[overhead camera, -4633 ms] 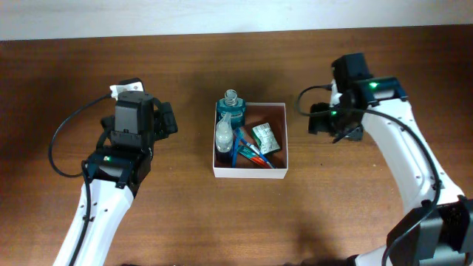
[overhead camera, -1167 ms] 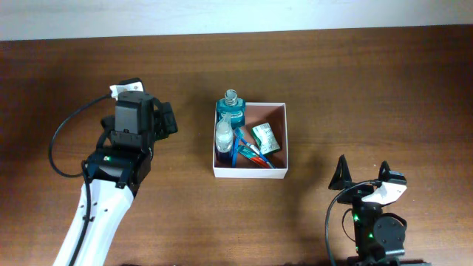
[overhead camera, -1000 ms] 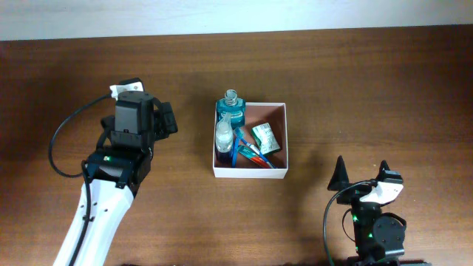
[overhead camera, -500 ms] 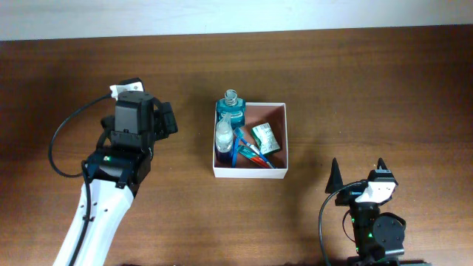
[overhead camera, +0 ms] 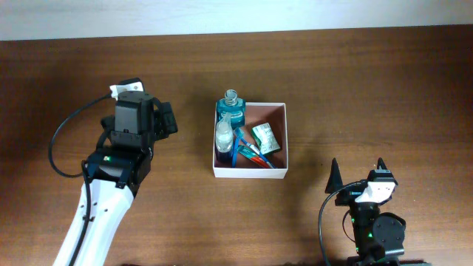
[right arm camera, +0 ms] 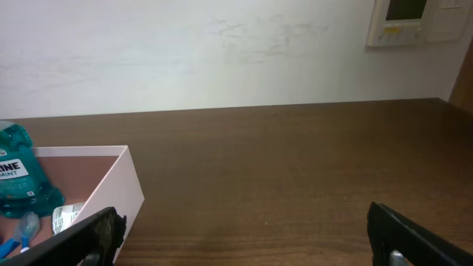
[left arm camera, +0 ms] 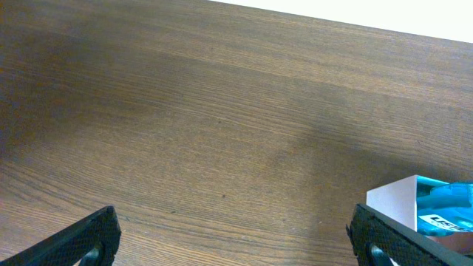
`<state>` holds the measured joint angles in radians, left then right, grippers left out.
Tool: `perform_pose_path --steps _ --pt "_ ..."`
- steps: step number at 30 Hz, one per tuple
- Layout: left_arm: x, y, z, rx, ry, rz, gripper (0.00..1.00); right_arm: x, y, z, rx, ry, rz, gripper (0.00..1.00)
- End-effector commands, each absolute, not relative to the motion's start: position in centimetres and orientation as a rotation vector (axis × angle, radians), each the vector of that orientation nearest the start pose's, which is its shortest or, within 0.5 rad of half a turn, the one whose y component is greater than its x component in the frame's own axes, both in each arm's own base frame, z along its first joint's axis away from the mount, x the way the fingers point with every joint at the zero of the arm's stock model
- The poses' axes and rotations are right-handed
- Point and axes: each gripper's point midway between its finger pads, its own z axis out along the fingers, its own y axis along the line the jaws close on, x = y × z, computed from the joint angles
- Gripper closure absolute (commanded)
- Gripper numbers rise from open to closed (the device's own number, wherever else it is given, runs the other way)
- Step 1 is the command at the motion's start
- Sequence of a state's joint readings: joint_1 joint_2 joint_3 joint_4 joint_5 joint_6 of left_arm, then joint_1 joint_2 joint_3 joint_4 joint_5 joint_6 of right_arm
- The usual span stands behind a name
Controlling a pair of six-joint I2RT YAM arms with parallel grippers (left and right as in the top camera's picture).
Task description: Pack container
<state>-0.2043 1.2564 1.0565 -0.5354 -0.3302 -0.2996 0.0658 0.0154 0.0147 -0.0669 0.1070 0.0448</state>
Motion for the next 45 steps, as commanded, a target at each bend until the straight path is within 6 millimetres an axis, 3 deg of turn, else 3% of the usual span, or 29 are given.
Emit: perform_pose_path --steps 1,15,22,27,36,41,45 --pt "36.9 -1.7 22.0 -0.28 2.232 0.12 0.01 24.6 -0.3 15.8 0.059 1.638 -0.008 0.02" --pt "36.5 -1.7 23.0 -0.283 2.209 0.11 0.01 24.6 -0.3 15.8 0.059 1.638 -0.008 0.02" --pt "34.4 -1.2 26.8 -0.294 2.111 0.072 0.01 24.6 -0.3 15.8 0.059 1.638 -0.008 0.02" --pt "32.2 -0.8 30.7 -0.306 1.989 0.026 0.01 24.6 -0.3 15.8 0.059 1.638 -0.008 0.02" --pt "26.3 0.4 37.7 -0.326 1.737 -0.063 0.01 24.6 -0.3 15.8 0.059 1.638 -0.008 0.02" --pt "23.2 1.1 40.1 -0.333 1.629 -0.099 0.0 24.6 -0.3 15.8 0.059 1.638 -0.008 0.01" --pt "21.4 1.4 40.0 -0.336 1.587 -0.112 0.01 24.6 -0.3 15.8 0.059 1.638 -0.008 0.02"
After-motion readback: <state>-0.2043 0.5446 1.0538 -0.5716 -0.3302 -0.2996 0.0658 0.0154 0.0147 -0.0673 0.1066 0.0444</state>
